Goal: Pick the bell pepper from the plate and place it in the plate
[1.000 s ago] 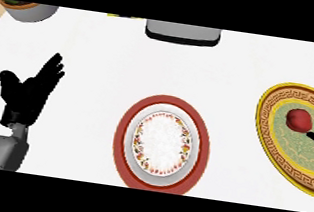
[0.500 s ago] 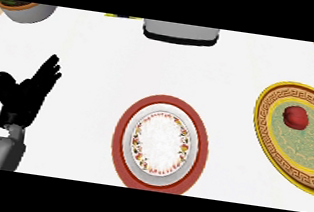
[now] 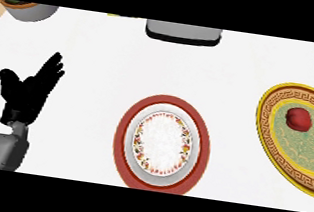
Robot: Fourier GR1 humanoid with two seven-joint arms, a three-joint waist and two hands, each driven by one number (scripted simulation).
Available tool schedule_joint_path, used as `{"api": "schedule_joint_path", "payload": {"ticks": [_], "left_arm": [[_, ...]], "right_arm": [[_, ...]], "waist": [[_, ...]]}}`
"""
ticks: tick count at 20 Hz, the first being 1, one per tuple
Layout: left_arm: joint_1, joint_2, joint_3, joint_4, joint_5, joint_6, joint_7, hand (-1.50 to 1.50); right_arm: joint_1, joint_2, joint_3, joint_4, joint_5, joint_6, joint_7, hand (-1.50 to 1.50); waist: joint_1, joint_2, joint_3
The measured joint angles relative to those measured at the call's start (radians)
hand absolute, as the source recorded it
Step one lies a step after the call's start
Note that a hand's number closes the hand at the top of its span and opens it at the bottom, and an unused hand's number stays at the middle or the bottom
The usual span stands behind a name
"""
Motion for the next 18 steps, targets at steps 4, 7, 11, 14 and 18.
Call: {"api": "schedule_joint_path", "payload": {"ticks": [4, 7, 11, 14, 18], "left_arm": [[0.007, -0.007, 0.008, 0.008, -0.012, -0.010, -0.018, 0.00], [0.030, -0.009, 0.012, -0.009, -0.016, -0.018, -0.022, 0.00], [0.014, -0.020, 0.015, -0.017, -0.020, -0.022, 0.000, 0.00], [0.016, -0.024, 0.020, -0.022, -0.027, -0.023, -0.004, 0.00], [0.010, -0.024, 0.031, 0.001, -0.030, -0.035, -0.015, 0.00]], "right_arm": [[-0.013, -0.071, -0.017, 0.134, 0.010, 0.029, -0.099, -1.50], [-0.028, -0.123, -0.020, 0.260, 0.036, 0.041, -0.192, -1.50], [-0.051, -0.185, -0.018, 0.370, 0.055, 0.043, -0.257, -1.50], [-0.050, -0.219, -0.012, 0.422, 0.068, 0.045, -0.289, -1.50], [-0.061, -0.267, 0.007, 0.532, 0.104, 0.039, -0.361, -1.50]], "waist": [[0.003, 0.001, 0.000], [0.006, 0.001, 0.000], [0.006, 0.001, 0.001], [0.006, 0.001, 0.000], [0.007, 0.002, 0.000]]}}
